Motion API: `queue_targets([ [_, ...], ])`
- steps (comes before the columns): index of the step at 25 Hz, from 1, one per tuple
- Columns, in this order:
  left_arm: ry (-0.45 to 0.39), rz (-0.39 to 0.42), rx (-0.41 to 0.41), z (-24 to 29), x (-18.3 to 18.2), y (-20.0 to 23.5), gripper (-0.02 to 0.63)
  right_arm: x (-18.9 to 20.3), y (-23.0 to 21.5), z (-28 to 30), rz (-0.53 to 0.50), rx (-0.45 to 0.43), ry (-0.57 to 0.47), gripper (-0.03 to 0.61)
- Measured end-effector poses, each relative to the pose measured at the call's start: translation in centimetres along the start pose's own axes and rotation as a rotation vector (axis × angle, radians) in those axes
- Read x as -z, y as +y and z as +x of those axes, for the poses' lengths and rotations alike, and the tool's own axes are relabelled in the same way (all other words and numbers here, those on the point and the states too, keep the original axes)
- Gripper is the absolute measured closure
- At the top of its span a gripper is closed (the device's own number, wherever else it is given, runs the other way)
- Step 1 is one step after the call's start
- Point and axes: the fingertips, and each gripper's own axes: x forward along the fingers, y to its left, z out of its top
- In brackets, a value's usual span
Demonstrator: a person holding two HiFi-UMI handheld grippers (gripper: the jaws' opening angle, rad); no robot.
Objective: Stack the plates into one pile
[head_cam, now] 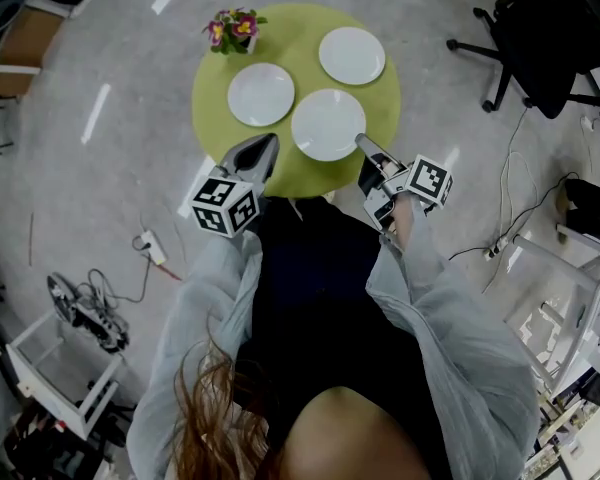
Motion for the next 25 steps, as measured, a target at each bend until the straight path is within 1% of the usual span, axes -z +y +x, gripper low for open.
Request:
queue_targets([
  [5,0.004,0.017,0.000,0.9,-0.8,0.4,0.601,-3.1,0.8,0.8,-0.022,-0.015,-0.054,0.560],
  [9,-0.001,0.030,-0.009,1.9,-1.7,1.1,0.601,-5.8,0.8,1.7,0.000,-0.010,-0.110,0.560],
  [18,-0.012,0.045,-0.008,3.9,-3.4,2.3,0.601,-11.0,-0.6,4.3,0.060,0.033,-0.210,0.558],
  [25,-0.009,0.042,-0.017,4.0,-3.8,3.2,0.601,-13.9,-2.1,5.9,0.050,0.088,-0.260,0.557],
])
